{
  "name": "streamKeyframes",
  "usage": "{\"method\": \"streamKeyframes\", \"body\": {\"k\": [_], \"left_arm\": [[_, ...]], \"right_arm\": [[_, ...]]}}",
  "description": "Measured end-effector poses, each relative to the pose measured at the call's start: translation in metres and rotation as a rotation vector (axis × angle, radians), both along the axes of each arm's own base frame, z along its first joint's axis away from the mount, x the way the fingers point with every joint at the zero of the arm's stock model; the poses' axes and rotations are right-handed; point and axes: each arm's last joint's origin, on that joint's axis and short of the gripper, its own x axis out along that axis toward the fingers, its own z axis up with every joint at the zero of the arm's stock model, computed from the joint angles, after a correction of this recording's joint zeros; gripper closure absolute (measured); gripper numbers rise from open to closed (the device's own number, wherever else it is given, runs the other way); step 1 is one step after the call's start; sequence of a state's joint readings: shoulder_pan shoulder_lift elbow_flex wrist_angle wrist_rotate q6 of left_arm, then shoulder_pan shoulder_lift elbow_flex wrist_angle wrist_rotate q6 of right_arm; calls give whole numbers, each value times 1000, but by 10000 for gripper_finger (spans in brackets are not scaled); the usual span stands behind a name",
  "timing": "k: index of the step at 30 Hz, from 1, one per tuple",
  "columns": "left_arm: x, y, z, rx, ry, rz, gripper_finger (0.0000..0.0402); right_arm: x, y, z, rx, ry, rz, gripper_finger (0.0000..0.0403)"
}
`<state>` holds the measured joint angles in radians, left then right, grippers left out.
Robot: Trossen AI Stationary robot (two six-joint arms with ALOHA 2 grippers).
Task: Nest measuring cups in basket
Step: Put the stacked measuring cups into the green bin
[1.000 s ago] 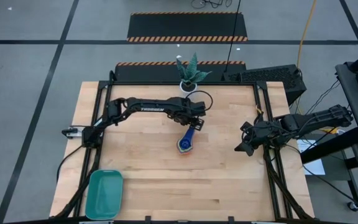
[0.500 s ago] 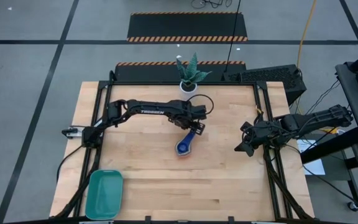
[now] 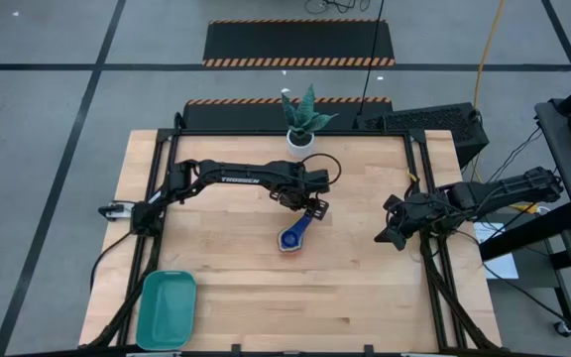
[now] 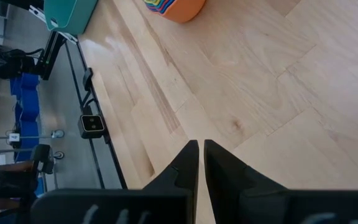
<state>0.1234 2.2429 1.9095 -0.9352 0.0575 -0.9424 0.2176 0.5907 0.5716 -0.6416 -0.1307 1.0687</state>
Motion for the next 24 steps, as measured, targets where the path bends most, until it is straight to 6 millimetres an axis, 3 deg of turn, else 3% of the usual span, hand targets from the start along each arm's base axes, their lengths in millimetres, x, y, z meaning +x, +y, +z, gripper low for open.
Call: {"method": "streamKeyframes", "body": {"k": [7, 17, 24], "left_arm": [[3, -11, 1, 18, -19, -73, 159], [14, -13, 8, 22, -139, -109, 70], [12, -23, 13, 47, -106, -186, 48]], "right_arm": [[0, 0, 0, 0, 0, 0, 385], [1, 0, -1, 1, 7, -2, 385], [0, 0, -1, 3, 13, -5, 385]]}}
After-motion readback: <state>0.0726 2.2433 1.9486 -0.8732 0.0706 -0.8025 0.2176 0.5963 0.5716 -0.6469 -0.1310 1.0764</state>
